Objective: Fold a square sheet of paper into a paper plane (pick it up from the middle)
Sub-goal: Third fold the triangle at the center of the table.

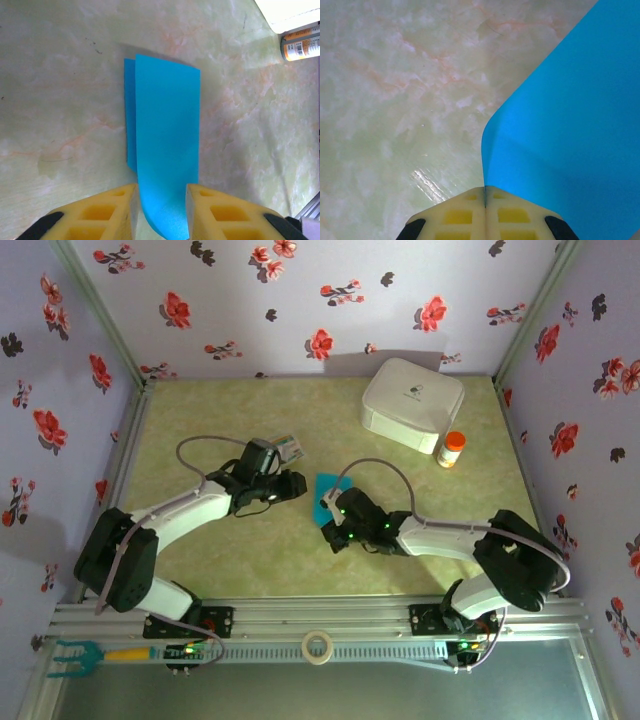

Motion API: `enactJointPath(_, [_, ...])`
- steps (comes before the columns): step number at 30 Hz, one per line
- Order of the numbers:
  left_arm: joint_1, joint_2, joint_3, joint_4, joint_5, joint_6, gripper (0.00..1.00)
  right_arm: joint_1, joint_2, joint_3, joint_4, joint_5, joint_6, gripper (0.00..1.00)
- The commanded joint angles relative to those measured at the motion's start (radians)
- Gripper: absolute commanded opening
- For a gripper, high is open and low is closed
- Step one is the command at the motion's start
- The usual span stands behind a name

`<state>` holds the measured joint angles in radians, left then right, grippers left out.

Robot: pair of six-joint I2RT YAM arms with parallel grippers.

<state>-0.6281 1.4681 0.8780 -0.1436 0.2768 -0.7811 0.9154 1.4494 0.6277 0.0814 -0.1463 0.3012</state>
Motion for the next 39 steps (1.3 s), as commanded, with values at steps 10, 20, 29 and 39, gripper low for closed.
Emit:
enactJointPath(10, [0.01, 0.078, 0.097, 0.007, 0.096, 0.042, 0.28, -0.07, 0.024, 0.018, 0.046, -0.281, 0.105, 0.0])
enactJointPath(20, [0.005, 0.265, 0.215, -0.006, 0.233, 0.072, 0.22, -0.07, 0.018, -0.014, 0.056, -0.324, 0.094, 0.0])
enactJointPath(29, [-0.011, 0.456, 0.296, -0.061, 0.255, 0.095, 0.19, -0.073, 0.037, -0.019, 0.058, -0.298, 0.103, 0.0])
enactJointPath(39, [-0.01, 0.521, 0.256, -0.045, 0.238, 0.075, 0.17, -0.083, 0.042, -0.014, 0.032, -0.282, 0.121, 0.0])
